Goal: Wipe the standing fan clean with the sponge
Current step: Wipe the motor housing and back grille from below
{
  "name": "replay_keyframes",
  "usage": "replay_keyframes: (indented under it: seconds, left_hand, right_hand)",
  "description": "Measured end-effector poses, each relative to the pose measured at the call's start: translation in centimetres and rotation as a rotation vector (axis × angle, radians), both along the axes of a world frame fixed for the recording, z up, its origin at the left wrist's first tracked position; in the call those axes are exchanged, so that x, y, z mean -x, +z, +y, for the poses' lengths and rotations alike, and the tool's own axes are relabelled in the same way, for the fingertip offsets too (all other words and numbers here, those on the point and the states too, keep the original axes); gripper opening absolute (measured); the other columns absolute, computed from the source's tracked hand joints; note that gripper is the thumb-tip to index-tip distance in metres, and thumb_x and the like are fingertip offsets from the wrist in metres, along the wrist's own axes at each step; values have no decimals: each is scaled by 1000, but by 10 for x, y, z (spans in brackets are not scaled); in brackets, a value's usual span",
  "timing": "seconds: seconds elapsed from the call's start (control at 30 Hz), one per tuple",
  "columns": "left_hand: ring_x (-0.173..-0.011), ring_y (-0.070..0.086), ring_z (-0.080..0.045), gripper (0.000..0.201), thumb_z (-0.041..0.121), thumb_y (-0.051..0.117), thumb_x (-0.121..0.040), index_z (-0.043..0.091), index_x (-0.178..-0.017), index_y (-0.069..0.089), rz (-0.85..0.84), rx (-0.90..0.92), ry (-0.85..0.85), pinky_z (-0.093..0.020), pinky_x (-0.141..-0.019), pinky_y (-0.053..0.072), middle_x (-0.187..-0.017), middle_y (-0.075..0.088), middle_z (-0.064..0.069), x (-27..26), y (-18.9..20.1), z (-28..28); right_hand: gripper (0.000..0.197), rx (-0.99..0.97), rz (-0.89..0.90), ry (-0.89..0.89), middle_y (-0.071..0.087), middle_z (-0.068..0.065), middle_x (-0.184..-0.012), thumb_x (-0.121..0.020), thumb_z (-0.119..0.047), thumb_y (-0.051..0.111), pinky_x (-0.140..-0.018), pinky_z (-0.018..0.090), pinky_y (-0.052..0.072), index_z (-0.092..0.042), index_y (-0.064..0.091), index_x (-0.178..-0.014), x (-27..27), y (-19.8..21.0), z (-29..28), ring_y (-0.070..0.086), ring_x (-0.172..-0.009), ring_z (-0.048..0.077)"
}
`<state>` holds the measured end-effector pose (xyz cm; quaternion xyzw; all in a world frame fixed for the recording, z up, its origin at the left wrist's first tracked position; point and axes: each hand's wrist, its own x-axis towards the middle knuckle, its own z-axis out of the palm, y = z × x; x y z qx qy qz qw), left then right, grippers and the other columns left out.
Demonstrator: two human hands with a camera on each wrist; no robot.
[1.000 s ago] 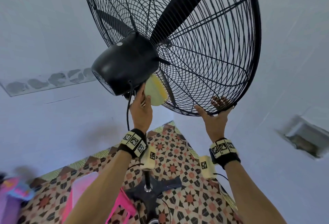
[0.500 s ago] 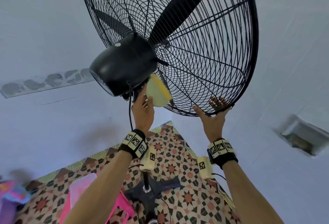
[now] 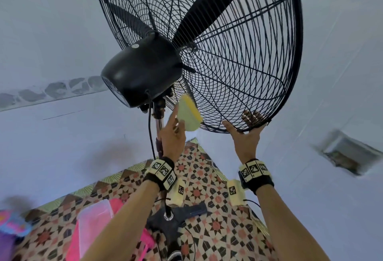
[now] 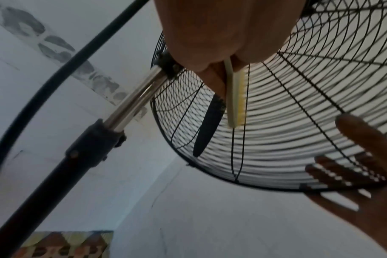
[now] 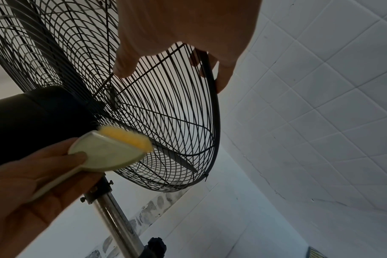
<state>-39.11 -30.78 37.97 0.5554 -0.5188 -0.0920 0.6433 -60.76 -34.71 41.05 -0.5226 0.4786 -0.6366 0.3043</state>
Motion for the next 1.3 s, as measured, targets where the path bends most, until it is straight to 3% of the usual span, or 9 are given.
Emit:
replay_keyframes:
  seconds: [0.3,0.4,0.53,0.7,0.77,0.9,1.0,1.1,1.3]
  left_hand:
    - [-121,64,-9,48,42,50,-109,50,-154,37,43,-14,15,-57,-103,53,-139,62,12,-15,1,-8]
    - [-91,62,7,52,32,52,-109,35,-159,38,16,-109,-132,-47,-87,62,-121,57,29,6,-23,-1]
    - [-100,68,-1,51,21,54,-108,29,-156,40,69,-130,-191,-28,-72,64,-135,61,0,9,-34,12]
    - [-110,62,8,51,58,46,-102,51,-152,37,117,47,-65,-7,-80,52,-132,63,3,-1,-5,4]
    - [-91,62,16,53,41,49,-105,36,-156,36,72,2,-95,-10,-72,55,-121,64,4,9,-14,2]
    - [-62,62,-10,56,20,52,-109,27,-161,32,-33,-101,-161,-43,-59,62,-108,64,0,12,-32,2]
    - [-87,64,15,53,17,52,-108,20,-158,37,38,-84,-145,-13,-67,58,-127,54,8,1,-18,5]
    - [-100,63,2,51,22,51,-109,28,-157,37,30,-10,-48,-10,-79,55,-138,51,6,-9,-8,6]
    - [-57,58,-8,57,25,47,-111,30,-163,23,-130,-140,-135,-28,-50,52,-98,69,-7,18,-40,0]
  right_hand:
    - [94,10,37,12,48,-28,-123,-71,-29,95,-93,-4,34,-52,22,-126,-1,3,1,44,-108,-32]
    - [101,-5,28,-1,49,-29,-123,-70,-33,95,-100,4,34,-47,18,-134,-1,1,1,44,-109,-30]
    - [109,-23,15,-3,56,-13,-130,-66,-40,95,-109,18,40,-26,24,-148,-1,-3,2,54,-118,-3]
    - [120,-28,-21,16,57,1,-141,-62,-50,94,-112,23,42,-18,24,-154,-2,-3,1,53,-130,12]
    - [118,-26,-31,12,57,1,-141,-61,-50,94,-111,20,42,-25,23,-151,-2,-3,0,53,-131,13]
    - [113,-27,-10,-5,58,-5,-135,-64,-45,94,-110,22,41,-36,16,-144,-2,-3,1,54,-127,11]
    - [108,-16,9,-2,58,-12,-130,-67,-40,95,-109,21,41,-36,19,-142,-3,-1,1,54,-124,8]
    - [109,-12,3,-9,59,-6,-134,-66,-42,95,-111,25,41,-37,18,-143,-2,-3,0,54,-127,12]
    - [115,-34,-17,-9,51,-24,-129,-65,-46,94,-105,15,36,-38,13,-146,-4,-6,0,52,-122,2]
